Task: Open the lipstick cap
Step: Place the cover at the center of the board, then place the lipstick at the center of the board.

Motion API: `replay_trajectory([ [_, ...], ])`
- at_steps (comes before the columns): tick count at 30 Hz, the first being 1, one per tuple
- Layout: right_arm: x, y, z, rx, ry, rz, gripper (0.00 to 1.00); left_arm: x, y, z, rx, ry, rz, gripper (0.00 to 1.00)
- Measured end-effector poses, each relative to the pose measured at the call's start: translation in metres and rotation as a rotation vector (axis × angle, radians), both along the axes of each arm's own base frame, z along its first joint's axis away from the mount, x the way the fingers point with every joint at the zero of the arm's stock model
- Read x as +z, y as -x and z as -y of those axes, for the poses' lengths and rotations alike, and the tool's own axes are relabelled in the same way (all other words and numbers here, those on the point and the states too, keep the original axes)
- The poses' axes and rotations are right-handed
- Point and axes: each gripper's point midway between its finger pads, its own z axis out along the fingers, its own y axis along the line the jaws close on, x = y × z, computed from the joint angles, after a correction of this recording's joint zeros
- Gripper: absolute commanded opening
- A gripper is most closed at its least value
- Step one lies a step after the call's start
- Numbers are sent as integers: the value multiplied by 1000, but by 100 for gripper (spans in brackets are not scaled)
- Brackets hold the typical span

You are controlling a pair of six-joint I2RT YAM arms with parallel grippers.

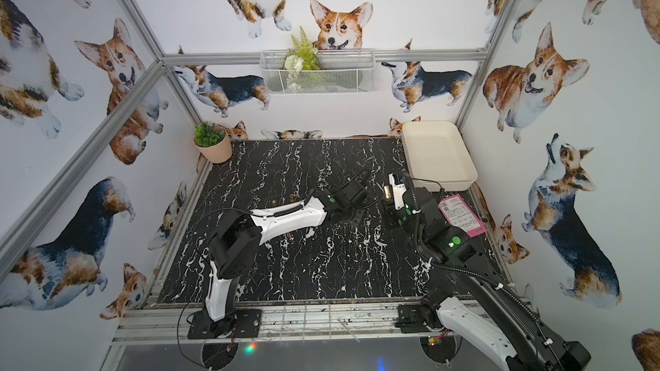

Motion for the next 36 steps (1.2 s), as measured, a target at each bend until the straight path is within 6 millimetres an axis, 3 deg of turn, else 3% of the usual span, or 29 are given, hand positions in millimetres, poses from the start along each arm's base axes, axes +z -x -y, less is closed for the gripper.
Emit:
replay_trajectory([
  [4,-1,0,-3,16,0,-8,9,28,-16,-15,59,75,-28,59],
  [8,-3,1,-11,56,-6,-17,12,81,-18,-26,62,226,-56,59],
  [13,-16,3,-30,156,-8,-57,12,128,-31,-46,66,370,-118,58],
  [18,-20,8,-48,252,-45,-90,12,163,-17,-48,-24,496,-222,58],
  [24,-21,10,-68,337,-93,-112,12,181,9,-35,-140,598,-344,58],
  [36,-24,10,-93,424,-95,-145,12,178,40,-26,-232,643,-466,55],
])
